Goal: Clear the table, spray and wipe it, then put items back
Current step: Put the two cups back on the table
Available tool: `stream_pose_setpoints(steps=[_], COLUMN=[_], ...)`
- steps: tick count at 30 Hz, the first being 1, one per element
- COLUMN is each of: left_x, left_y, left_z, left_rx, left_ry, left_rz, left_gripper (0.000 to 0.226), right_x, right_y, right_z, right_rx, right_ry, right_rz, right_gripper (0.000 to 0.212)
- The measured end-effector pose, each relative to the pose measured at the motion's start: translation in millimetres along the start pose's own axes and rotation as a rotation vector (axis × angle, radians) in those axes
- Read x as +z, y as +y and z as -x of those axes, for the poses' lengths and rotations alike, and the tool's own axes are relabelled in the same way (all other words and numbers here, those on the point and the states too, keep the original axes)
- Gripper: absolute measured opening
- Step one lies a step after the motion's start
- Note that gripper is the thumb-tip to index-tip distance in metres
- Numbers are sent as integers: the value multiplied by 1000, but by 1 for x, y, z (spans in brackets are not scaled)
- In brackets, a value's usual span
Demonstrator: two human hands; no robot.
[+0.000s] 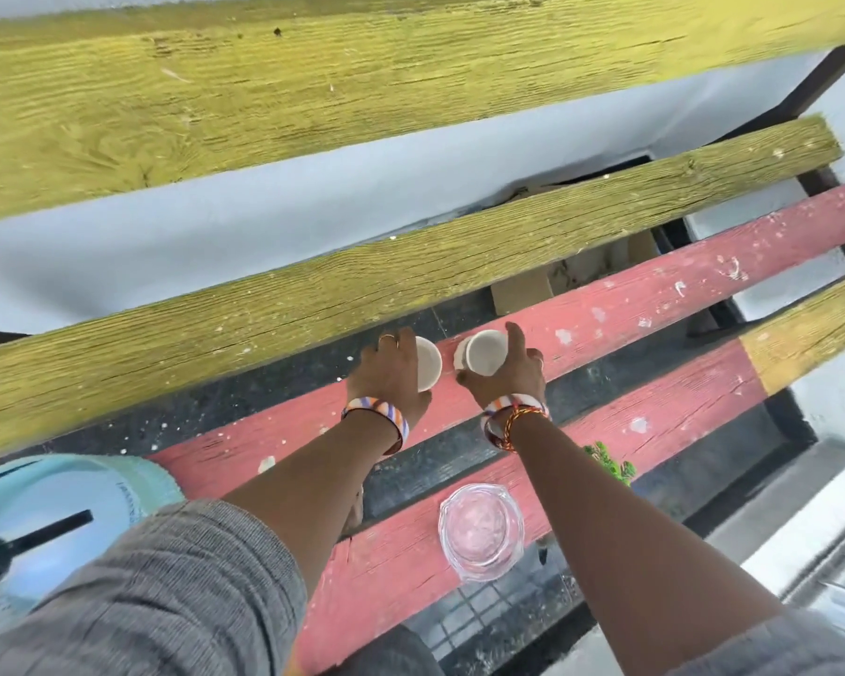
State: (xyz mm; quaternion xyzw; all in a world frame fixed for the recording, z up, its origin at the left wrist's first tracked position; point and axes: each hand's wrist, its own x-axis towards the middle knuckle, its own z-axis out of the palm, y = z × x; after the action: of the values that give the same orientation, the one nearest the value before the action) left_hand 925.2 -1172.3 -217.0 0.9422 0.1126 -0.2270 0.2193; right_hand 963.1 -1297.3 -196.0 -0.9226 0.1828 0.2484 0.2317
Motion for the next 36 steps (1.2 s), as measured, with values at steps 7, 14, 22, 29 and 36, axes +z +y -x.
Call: stream_pose_setpoints(steps=[7, 14, 22, 29, 36], left_x=[-9, -57, -120, -149, -159], left_y=[-18, -42, -79, -130, -231], left_z=[43, 143, 258, 333, 405], left_rx=[-42, -13, -64, -80, -190], left_ry=[86, 340, 565, 721, 867], left_rz=[252, 441, 378, 434, 385], left_gripper=[75, 69, 69, 84, 87], right_x=[-3, -24, -41, -10, 60], right_y=[1, -8, -41, -75, -123], right_z=[41, 153, 274, 345, 425], right_rx=[-101, -237, -470, -561, -689], right_ry=[77, 170, 174, 113, 8], right_rz=[-107, -290, -369, -391, -324], right_gripper=[64, 54, 56, 58, 58])
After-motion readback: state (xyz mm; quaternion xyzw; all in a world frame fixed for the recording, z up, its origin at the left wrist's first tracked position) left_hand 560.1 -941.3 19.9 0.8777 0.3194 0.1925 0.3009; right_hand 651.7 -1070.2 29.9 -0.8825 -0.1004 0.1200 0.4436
